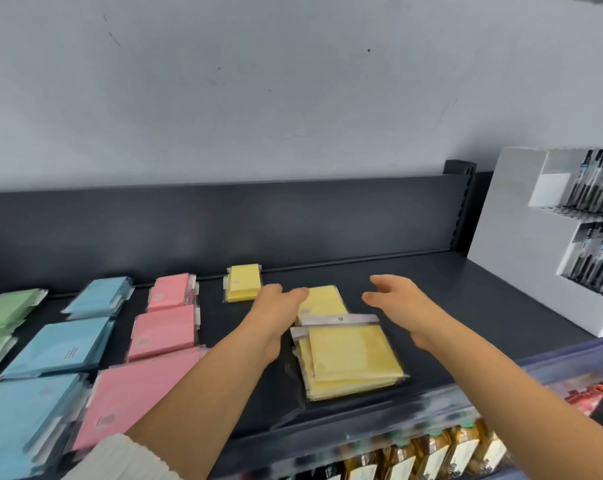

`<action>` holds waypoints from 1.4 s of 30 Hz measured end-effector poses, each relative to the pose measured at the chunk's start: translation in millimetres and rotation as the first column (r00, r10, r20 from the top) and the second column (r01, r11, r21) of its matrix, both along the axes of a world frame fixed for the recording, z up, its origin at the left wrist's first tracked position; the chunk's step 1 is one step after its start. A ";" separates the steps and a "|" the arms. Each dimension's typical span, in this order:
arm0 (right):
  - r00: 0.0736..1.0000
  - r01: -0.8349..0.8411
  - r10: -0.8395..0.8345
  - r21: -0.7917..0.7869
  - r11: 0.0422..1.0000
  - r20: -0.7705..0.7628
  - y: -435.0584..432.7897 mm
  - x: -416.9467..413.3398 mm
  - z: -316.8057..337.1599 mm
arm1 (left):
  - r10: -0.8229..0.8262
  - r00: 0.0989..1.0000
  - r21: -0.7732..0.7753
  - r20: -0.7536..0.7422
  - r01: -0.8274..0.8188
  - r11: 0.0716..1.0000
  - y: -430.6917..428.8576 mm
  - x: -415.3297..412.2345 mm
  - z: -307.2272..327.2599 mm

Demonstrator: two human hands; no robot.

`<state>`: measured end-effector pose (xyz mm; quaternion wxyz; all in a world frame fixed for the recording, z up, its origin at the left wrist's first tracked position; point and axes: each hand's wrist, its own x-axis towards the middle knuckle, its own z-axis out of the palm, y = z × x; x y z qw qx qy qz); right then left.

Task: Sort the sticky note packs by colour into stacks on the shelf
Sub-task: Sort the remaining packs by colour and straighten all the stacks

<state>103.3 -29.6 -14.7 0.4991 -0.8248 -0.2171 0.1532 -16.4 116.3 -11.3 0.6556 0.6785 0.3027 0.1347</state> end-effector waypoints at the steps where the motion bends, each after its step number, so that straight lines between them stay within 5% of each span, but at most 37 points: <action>1: 0.998 0.008 -0.008 0.012 1.000 -0.055 -7.1 -3.7 -4.1 | 0.007 1.000 -0.065 -0.012 -0.008 0.998 -5.7 -6.6 -1.1; 6: 0.981 0.026 -0.027 -0.010 1.000 -0.193 -20.9 -26.4 -27.6 | -0.013 1.000 -0.149 -0.011 0.012 0.989 -35.4 -34.5 -17.8; 29: 0.983 -0.092 0.067 -0.146 0.985 -0.172 -23.2 -50.0 0.2 | -0.052 0.998 -0.170 -0.035 0.045 0.984 -58.4 -54.4 -12.0; 38: 0.990 -0.142 0.141 -0.069 0.987 -0.025 48.9 -35.7 35.2 | 0.247 0.968 -0.019 0.045 -0.246 0.969 50.7 -29.4 41.4; 42: 0.979 -0.175 0.168 -0.055 0.983 -0.115 97.3 -22.2 35.4 | 0.280 0.959 -0.029 -0.037 -0.281 0.959 97.7 -13.7 32.2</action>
